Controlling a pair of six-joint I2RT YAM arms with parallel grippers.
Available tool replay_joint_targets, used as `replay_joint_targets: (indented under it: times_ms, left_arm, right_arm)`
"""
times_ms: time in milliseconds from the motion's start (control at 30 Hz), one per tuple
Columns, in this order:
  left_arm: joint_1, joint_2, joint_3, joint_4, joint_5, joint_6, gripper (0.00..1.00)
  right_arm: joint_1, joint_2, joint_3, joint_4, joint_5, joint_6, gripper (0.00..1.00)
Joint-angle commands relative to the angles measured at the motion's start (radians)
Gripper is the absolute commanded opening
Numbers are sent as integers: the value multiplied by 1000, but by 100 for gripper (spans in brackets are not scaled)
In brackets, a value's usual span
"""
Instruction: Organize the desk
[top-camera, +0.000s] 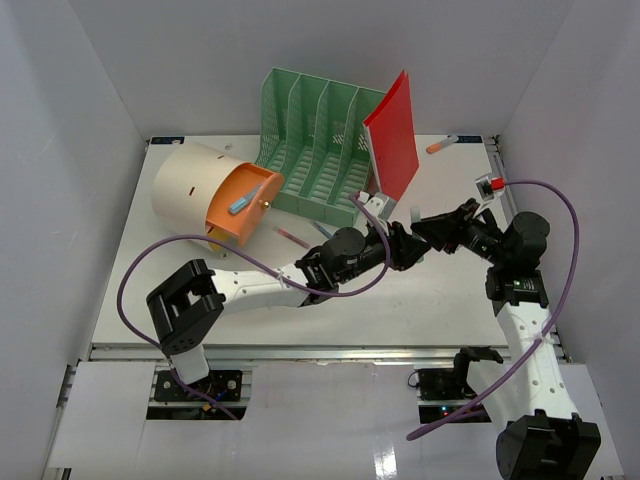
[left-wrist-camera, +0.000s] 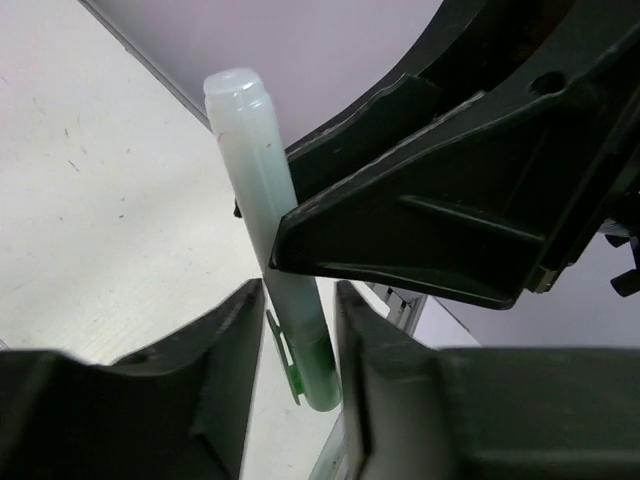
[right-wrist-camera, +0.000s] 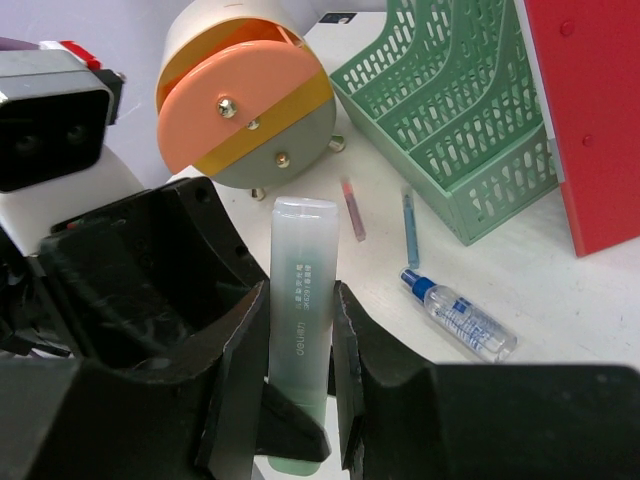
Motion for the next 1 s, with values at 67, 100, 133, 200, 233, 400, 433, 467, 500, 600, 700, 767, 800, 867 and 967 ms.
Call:
replay_joint_targets:
  times_ms: [67, 100, 133, 200, 233, 400, 433, 467, 500, 600, 700, 767, 800, 867, 967]
  left_arm:
    - [-5, -25, 26, -28, 2, -18, 29]
    - [-5, -29, 20, -27, -1, -19, 27]
    - [-5, -34, 14, -24, -4, -20, 24]
    - [-5, -46, 4, -22, -17, -20, 16]
    - [-5, -53, -1, -25, -25, -19, 14]
    - [-4, -106, -25, -75, -72, -15, 7]
    - [-3, -116, -32, -87, -83, -19, 6]
    - [-3, -125, -40, -96, -89, -22, 6]
    - [-2, -139, -50, -113, -92, -24, 5]
    - [5, -186, -74, -221, -109, -37, 3]
    - [17, -270, -82, -393, -118, -34, 2]
    - [26, -313, -56, -587, -118, -21, 1]
    - [29, -352, -22, -676, -124, -12, 1]
    - [33, -417, 17, -887, -166, 10, 0]
    - [43, -517, 87, -1106, -260, 24, 0]
  right_arm:
    - [4, -20, -18, 78, -41, 28, 8]
    - [4, -22, -19, 78, -41, 26, 9]
    - [4, -23, -19, 78, -42, 24, 12]
    - [4, -22, -19, 75, -44, 14, 25]
    - [4, -22, -19, 71, -45, 7, 35]
    - [4, -38, -13, 50, -56, -79, 86]
    - [3, -44, -6, 43, -66, -108, 90]
    - [2, -48, -1, 38, -85, -138, 92]
    - [1, -53, 1, 34, -111, -173, 94]
    - [-6, -86, 5, 31, -191, -262, 98]
    - [-26, -131, -10, 32, -220, -313, 97]
    - [-50, -156, -26, 32, -281, -331, 97]
    - [-73, -163, -32, 35, -323, -339, 97]
    - [-100, -179, -56, 44, -413, -340, 98]
    - [-121, -201, -87, 58, -435, -345, 98]
